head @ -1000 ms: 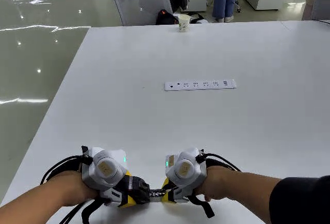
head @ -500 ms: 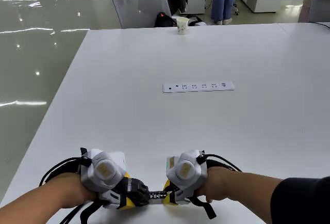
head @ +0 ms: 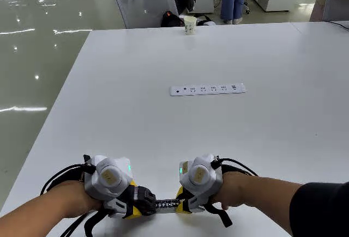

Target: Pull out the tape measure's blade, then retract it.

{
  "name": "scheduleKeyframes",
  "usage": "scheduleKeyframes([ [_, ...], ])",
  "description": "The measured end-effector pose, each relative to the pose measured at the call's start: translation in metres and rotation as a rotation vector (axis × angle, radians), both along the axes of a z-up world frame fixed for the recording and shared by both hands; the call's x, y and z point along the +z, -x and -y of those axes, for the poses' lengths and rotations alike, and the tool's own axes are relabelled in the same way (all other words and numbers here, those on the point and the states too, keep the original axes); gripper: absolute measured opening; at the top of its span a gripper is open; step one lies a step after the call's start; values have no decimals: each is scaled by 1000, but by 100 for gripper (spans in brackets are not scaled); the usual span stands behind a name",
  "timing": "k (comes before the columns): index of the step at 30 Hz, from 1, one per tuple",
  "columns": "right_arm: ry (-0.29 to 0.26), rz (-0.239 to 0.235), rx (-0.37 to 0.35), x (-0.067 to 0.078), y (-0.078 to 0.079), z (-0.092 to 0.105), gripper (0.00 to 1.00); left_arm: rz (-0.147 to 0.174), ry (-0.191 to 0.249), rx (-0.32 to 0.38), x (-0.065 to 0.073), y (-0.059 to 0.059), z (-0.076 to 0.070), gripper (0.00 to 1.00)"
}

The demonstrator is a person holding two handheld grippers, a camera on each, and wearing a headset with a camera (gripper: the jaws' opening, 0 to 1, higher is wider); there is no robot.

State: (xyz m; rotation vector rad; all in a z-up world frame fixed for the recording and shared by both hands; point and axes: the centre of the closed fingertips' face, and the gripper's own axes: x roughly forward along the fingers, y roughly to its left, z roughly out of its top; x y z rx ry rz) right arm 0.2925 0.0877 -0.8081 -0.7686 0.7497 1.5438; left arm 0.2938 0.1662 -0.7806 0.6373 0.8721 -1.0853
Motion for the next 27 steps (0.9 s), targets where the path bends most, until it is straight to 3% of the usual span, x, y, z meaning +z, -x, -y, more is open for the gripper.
scheduleKeyframes([
  [27, 15, 11, 14, 0, -2, 15, 11, -1, -3, 5, -1, -1, 1, 33],
])
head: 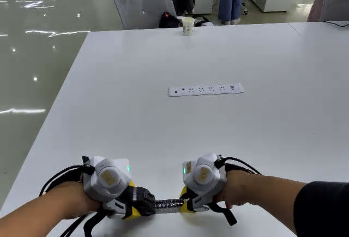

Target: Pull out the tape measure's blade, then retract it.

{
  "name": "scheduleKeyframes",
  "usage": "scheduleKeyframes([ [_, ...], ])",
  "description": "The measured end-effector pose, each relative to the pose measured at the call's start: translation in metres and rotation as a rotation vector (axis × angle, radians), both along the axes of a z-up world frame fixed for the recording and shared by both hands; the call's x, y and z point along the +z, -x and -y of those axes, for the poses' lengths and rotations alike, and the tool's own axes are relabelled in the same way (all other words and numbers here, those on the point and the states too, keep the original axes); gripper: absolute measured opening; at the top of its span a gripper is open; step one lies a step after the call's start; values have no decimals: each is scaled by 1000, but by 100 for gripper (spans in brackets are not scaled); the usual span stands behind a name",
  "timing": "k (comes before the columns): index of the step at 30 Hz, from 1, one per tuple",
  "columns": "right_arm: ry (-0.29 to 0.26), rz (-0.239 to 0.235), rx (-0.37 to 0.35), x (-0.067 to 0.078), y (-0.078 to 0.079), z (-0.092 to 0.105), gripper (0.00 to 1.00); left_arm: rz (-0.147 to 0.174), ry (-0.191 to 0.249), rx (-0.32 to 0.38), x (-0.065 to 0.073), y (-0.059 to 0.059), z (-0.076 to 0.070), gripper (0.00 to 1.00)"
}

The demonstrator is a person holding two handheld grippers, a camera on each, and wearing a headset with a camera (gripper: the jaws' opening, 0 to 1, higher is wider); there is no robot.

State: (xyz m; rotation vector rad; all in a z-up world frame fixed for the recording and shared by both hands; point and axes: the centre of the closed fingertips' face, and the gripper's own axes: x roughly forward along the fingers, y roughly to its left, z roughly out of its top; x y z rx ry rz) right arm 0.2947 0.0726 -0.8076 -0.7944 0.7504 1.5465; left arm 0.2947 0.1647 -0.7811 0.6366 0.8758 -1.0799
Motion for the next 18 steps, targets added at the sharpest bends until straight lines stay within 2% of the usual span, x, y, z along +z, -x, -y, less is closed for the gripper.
scheduleKeyframes([
  [18, 13, 7, -3, -1, -2, 12, 11, 2, 0, 2, 1, 1, 1, 33],
])
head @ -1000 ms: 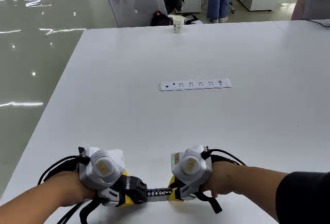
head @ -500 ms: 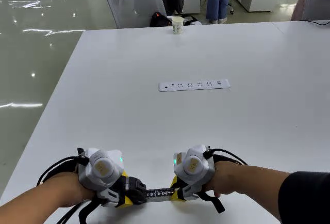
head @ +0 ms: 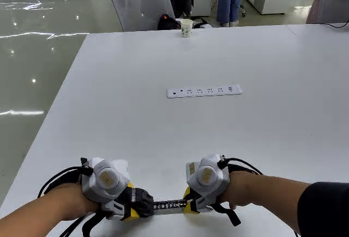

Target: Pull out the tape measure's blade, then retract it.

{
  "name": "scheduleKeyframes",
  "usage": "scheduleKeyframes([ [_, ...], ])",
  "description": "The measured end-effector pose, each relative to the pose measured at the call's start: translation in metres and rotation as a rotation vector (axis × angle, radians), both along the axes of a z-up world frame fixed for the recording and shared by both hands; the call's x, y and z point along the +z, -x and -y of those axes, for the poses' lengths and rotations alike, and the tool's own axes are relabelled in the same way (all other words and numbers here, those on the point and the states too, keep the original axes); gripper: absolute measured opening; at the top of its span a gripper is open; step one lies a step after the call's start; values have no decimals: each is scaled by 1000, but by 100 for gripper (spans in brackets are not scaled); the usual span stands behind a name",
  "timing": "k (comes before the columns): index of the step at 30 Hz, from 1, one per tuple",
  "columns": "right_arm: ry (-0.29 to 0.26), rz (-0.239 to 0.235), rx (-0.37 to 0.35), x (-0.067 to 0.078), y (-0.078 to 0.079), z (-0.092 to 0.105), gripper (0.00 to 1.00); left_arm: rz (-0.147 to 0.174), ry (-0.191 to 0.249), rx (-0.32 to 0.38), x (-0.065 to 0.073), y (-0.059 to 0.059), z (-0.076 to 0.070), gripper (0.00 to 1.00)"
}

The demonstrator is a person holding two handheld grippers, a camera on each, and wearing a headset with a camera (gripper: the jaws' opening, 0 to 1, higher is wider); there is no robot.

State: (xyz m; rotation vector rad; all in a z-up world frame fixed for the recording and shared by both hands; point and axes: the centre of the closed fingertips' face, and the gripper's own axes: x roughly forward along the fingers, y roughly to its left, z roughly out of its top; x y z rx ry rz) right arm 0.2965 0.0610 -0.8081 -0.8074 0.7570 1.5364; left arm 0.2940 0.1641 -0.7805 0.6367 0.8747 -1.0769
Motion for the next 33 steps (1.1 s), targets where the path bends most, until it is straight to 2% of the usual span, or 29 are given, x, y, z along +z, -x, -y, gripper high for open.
scheduleKeyframes([
  [33, 10, 0, -12, -1, -2, 21, 11, -3, -1, -3, -1, 0, 1, 33],
])
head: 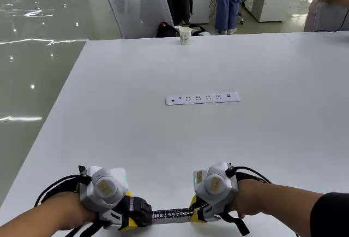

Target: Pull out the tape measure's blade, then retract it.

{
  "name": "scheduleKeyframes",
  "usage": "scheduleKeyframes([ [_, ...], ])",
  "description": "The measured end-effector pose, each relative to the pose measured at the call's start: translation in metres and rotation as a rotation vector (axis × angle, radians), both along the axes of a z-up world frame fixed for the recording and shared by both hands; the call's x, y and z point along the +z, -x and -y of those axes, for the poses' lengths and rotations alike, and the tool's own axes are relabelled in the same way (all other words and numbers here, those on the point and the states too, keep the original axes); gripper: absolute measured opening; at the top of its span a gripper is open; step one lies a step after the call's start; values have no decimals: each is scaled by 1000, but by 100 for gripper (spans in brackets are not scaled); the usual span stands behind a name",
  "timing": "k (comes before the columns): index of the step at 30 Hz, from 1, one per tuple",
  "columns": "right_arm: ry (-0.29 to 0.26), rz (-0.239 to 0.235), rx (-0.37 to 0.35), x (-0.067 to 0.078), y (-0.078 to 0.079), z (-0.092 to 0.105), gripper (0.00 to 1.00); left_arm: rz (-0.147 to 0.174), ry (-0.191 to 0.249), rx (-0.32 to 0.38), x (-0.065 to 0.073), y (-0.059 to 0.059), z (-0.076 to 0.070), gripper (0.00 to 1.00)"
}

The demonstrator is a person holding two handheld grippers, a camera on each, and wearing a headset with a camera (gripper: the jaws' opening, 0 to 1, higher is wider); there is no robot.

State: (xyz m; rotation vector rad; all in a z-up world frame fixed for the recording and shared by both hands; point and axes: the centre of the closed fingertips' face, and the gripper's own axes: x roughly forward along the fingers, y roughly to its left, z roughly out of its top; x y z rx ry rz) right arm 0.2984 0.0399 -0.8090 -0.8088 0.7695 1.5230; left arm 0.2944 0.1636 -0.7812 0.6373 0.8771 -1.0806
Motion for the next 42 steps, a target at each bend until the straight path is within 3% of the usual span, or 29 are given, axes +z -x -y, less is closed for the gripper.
scheduleKeyframes([
  [42, 0, -20, -17, 2, -3, 32, 11, 0, 5, 14, 0, 1, 1, 33],
])
